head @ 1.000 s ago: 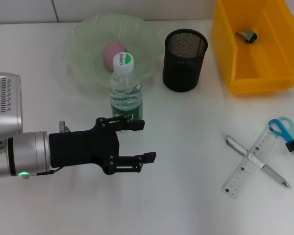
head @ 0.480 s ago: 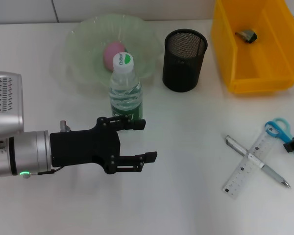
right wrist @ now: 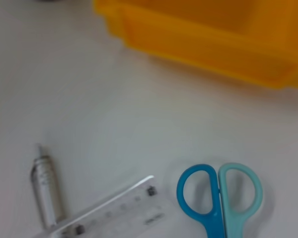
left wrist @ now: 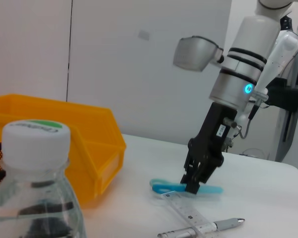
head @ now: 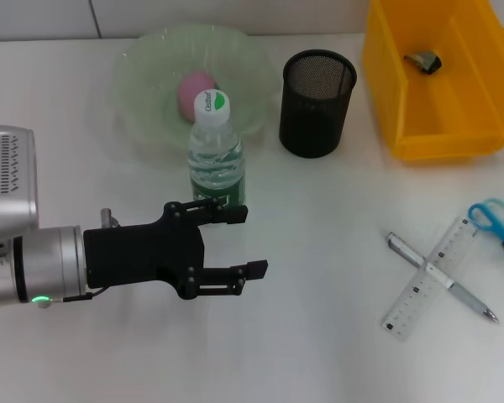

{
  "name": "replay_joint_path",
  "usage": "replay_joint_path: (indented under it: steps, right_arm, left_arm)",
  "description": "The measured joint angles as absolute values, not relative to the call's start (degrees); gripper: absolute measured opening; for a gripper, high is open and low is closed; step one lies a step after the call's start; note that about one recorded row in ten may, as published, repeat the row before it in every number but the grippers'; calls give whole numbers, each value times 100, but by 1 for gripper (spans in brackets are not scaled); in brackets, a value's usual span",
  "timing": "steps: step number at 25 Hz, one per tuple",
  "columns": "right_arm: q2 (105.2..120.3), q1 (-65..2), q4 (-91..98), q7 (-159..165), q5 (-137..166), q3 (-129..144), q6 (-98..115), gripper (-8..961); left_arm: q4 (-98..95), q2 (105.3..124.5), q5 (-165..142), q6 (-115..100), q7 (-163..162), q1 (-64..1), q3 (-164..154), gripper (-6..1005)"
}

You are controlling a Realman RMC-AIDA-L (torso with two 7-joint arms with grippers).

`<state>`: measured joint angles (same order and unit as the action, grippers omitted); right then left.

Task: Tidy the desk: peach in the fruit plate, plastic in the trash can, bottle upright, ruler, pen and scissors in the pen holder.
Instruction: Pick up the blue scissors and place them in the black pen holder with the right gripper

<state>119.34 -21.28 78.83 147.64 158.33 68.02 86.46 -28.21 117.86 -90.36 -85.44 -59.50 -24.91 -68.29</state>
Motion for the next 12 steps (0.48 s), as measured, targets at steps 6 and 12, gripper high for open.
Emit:
replay_joint_path:
  steps: [6, 12]
  right_arm:
    - [11927, -1932, 8707, 14417, 15659, 5422, 8718, 219]
    - [11935, -1688, 9108, 13819, 13887, 4360, 8267, 219]
  left_arm:
    - [-2831, 11786, -9026, -8584, -5955, -2494, -6780, 802]
    - [-2855, 11786, -9025, -8601, -6003, -2485, -6747, 802]
